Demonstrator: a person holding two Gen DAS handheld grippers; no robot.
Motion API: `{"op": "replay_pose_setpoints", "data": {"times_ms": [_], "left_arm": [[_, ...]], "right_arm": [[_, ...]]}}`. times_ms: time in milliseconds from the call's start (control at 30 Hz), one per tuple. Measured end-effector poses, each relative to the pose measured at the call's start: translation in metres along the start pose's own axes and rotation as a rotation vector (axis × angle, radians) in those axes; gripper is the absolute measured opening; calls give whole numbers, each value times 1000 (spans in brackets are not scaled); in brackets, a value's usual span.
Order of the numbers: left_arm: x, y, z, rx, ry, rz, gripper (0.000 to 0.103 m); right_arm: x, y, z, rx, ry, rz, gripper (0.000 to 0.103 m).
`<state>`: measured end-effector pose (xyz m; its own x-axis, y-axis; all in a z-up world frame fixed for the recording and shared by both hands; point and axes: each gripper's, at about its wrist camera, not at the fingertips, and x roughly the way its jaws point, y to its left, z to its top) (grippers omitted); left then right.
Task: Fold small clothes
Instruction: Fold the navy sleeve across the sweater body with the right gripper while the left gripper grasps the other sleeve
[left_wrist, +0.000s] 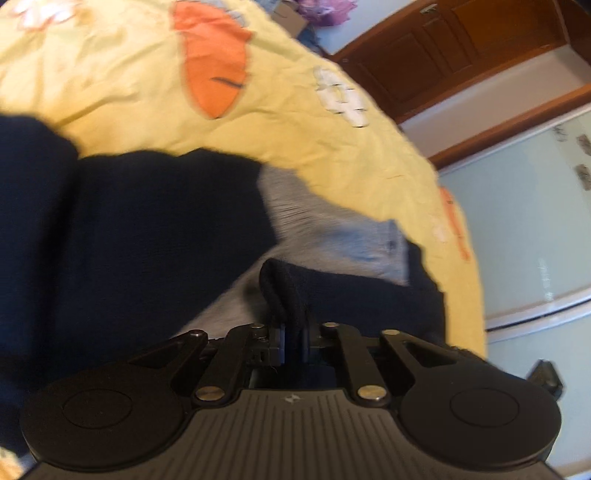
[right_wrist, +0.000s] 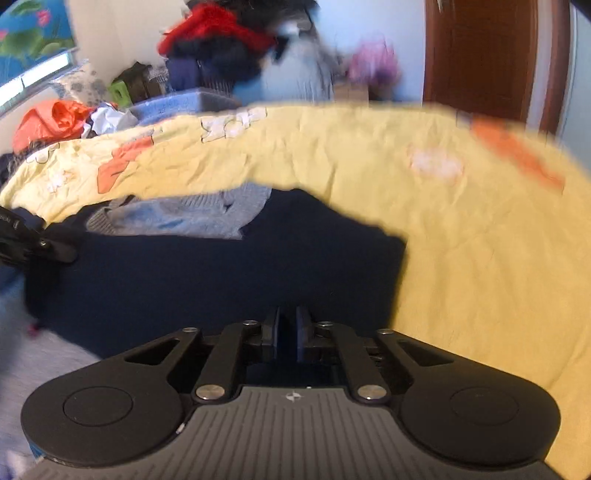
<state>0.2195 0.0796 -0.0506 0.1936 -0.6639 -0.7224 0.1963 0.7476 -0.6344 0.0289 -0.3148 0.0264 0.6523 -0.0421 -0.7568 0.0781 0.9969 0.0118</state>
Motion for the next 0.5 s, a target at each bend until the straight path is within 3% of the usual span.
{"op": "replay_pose_setpoints", "data": {"times_ms": [133, 167, 200, 233, 267, 300, 333, 367, 500], "left_arm": [[-11, 23, -2, -70, 1, -54, 11], [-18, 27, -2, -74, -11, -55, 19], [-27, 30, -3, -63, -26, -48, 37], [-39, 33, -6, -54, -47, -46, 50], [-52, 39, -9, -59, -76, -65, 80], [-68, 47, -14, -75, -119, -92, 92], [-85, 58, -19, -98, -175, -115, 92], [-103, 70, -24, -122, -219, -128, 92], [-169, 137, -41, -253, -369, -165, 93]], "right_arm": [[-14, 9, 2, -44, 5, -90, 13], [-20, 14, 0, -57, -12, -85, 19], [-23, 16, -2, -57, -24, -68, 21], [-26, 20, -4, -60, -26, -49, 29], [-27, 25, -7, -68, -22, -28, 44], [-26, 28, -9, -83, -20, -3, 53], [-21, 33, -13, -111, 0, 1, 73], [-11, 38, -17, -143, 49, -21, 81], [-11, 41, -17, -101, 36, -43, 79]]}}
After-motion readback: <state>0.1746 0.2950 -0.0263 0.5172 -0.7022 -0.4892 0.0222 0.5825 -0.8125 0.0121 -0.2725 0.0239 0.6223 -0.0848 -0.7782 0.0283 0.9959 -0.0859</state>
